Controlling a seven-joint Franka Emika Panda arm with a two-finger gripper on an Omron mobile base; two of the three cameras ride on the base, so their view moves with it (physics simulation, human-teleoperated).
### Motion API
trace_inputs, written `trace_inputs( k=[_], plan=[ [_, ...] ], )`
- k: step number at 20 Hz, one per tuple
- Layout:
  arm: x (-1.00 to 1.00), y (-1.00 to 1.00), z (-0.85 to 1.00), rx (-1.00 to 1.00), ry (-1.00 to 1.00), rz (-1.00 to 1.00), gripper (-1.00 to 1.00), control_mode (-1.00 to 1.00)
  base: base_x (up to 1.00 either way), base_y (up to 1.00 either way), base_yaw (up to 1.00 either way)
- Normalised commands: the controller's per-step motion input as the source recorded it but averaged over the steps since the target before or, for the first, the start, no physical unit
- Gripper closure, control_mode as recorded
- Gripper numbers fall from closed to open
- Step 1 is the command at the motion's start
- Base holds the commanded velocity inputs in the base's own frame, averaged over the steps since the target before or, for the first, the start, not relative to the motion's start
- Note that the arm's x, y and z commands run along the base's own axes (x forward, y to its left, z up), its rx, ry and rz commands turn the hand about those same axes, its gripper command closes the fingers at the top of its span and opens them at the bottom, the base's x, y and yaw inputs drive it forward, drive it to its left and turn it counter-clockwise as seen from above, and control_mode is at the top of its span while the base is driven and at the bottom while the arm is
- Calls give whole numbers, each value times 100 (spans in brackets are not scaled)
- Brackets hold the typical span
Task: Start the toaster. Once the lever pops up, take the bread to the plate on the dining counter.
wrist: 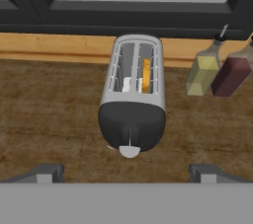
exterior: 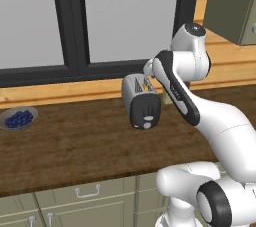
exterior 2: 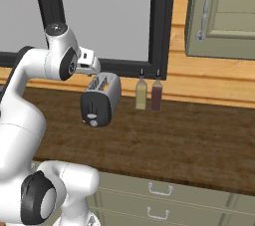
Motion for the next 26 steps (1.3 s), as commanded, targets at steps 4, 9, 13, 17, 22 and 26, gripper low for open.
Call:
trace_inputs(
  k=[4, 9, 13, 17, 22, 26],
  plan=[
    [0, 0, 0, 0, 0, 0, -100, -100, 0, 0, 0],
    [0, 0, 0, 0, 0, 0, -100, -100, 0, 0, 0],
    [0, 0, 0, 0, 0, 0, -100, -100, 0, 0, 0],
    [0, 0, 0, 0, 0, 0, -100, -100, 0, 0, 0],
    [0, 0, 0, 0, 0, 0, -100, -100, 0, 0, 0],
    [0, 0, 0, 0, 0, 0, -100, -100, 0, 0, 0]
  ],
)
